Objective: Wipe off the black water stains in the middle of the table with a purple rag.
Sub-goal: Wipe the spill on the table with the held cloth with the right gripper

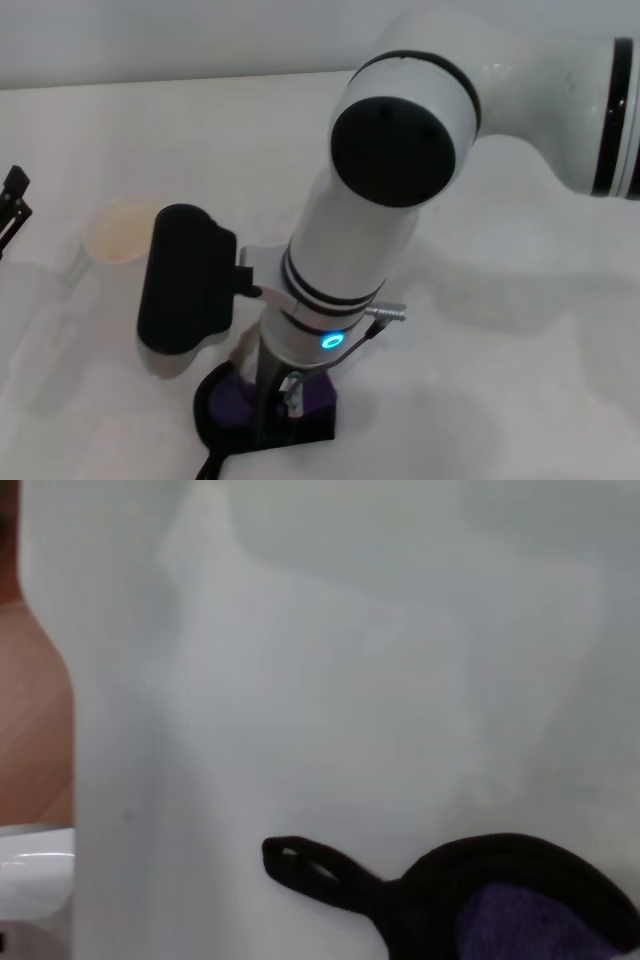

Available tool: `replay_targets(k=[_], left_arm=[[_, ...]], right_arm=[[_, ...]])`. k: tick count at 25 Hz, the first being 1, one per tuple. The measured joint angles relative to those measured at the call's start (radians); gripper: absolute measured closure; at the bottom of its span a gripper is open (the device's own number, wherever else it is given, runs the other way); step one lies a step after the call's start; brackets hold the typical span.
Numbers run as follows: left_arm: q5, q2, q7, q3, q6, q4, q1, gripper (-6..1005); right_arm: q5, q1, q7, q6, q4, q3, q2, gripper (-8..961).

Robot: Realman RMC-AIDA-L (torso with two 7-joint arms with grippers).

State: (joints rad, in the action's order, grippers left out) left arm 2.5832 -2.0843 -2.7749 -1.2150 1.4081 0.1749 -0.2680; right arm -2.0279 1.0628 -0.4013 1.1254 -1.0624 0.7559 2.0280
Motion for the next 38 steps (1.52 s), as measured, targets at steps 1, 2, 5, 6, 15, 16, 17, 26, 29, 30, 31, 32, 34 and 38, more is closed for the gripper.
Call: replay_targets(k=[1, 2, 5, 6, 15, 16, 17, 26, 29, 30, 31, 32, 34, 38], left_arm=[[0.0, 0.0, 0.0, 0.0, 0.003, 0.0, 0.001, 115], [0.0, 0.001, 0.0, 0.0, 0.006, 0.0, 0.002, 115], [0.0, 0.002, 0.0, 0.0, 0.007, 0.0, 0.004, 114], [0.0, 0.003, 0.0, 0.0, 0.008, 0.0, 0.004, 114], [0.0, 0.004, 0.0, 0.004, 0.003, 0.005, 0.004, 114], [0.001, 0.004, 0.0, 0.005, 0.002, 0.006, 0.004, 114], [0.001, 0.004, 0.0, 0.006, 0.001, 0.006, 0.004, 114], [0.007, 0.005, 0.0, 0.009, -0.005, 0.006, -0.002, 115], [0.008, 0.006, 0.0, 0.009, -0.014, 0.007, -0.004, 115], [0.009, 0.006, 0.0, 0.009, -0.018, 0.009, -0.004, 115], [0.009, 0.006, 0.0, 0.009, -0.021, 0.009, -0.005, 115], [0.009, 0.006, 0.0, 0.009, -0.023, 0.01, -0.005, 115], [0.009, 0.006, 0.0, 0.009, -0.025, 0.011, -0.006, 115], [0.009, 0.006, 0.0, 0.009, -0.026, 0.012, -0.007, 114]], right_arm=[[0.011, 0.007, 0.002, -0.013, 0.0, -0.012, 0.0, 878], [0.02, 0.014, 0.003, -0.026, 0.002, -0.023, 0.0, 878], [0.032, 0.032, 0.005, -0.063, 0.02, -0.038, 0.0, 878], [0.033, 0.039, 0.007, -0.077, 0.033, -0.04, 0.0, 878], [0.012, 0.113, 0.031, -0.145, 0.145, -0.043, 0.0, 879], [0.009, 0.119, 0.032, -0.152, 0.156, -0.043, 0.0, 879], [0.006, 0.125, 0.034, -0.159, 0.17, -0.044, 0.0, 879], [-0.028, 0.188, 0.098, -0.222, 0.298, -0.097, 0.0, 879], [-0.09, 0.19, 0.141, -0.223, 0.316, -0.091, 0.0, 879], [-0.108, 0.191, 0.154, -0.222, 0.32, -0.086, 0.0, 878], [-0.117, 0.191, 0.159, -0.221, 0.322, -0.083, 0.0, 878], [-0.122, 0.191, 0.16, -0.217, 0.322, -0.079, 0.0, 878], [-0.119, 0.188, 0.152, -0.209, 0.315, -0.073, 0.0, 878], [-0.094, 0.179, 0.13, -0.187, 0.279, -0.071, 0.0, 878]])
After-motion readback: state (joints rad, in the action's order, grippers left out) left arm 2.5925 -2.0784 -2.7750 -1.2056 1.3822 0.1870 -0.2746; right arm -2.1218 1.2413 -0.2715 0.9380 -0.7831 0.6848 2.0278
